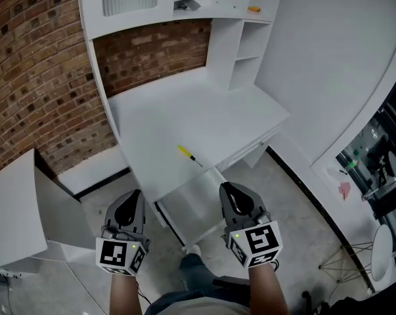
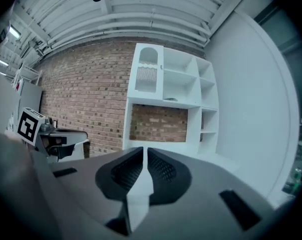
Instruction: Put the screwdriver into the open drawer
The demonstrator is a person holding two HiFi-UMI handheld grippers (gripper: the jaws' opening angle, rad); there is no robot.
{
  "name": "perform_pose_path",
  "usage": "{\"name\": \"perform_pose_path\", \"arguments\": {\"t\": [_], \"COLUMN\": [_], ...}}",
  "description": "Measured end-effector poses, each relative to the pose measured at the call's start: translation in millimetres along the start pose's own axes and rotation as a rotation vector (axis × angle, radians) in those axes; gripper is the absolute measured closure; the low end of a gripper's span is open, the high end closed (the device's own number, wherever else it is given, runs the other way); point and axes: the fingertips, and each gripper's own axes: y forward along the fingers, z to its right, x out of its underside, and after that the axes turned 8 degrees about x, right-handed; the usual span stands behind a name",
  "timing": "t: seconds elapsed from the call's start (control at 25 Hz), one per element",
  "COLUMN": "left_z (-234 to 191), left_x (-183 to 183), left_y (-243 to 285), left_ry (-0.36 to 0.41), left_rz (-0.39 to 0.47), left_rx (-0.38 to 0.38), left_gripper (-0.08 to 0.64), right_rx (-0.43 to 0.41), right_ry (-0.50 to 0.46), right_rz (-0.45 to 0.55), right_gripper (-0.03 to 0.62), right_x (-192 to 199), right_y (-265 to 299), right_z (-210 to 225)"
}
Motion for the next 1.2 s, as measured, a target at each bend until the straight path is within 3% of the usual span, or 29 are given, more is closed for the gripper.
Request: {"name": "perform_pose_path", "arguments": {"t": [0.16,0.24,0.44,0.72,0.84,1.04,1.2], "left_z": [-26,-38,-64,-88,-91,-99,-105], "left_x": [11,19,48,75,85,93,97], "left_y": [58,80,111,121,114,100,86], "left_ry": [-0.018,-0.025,-0.053,-0.077,-0.079,-0.056,-0.074], "left_rz": [-0.027,-0.047,-0.103,-0.173,-0.249,-0.269,-0.311], "left_rx": [-0.02,-0.031,-0.068,-0.071,-0.048,-0.041,-0.075], "left_gripper": [0.546,0.546,0.546,0.546,0.546,0.546,0.546], "right_rx": [-0.09,-0.128,-0.225,-0.287,-0.29,-0.261,-0.247], "right_ry": [0.023,0.018,0.005,-0.003,-0.072,-0.129,-0.177], "right_rz": [-0.082,-0.115,-0.253,-0.478,-0.556,-0.669,-0.698], "right_gripper": [0.434,0.416,0.417,0.442,0.453,0.466,0.505], "right_x": [16,28,80,166,198,234,246], "right_y": [72,106,180,256,281,308,315], "right_z": [20,25,22,10,3,1,2]}}
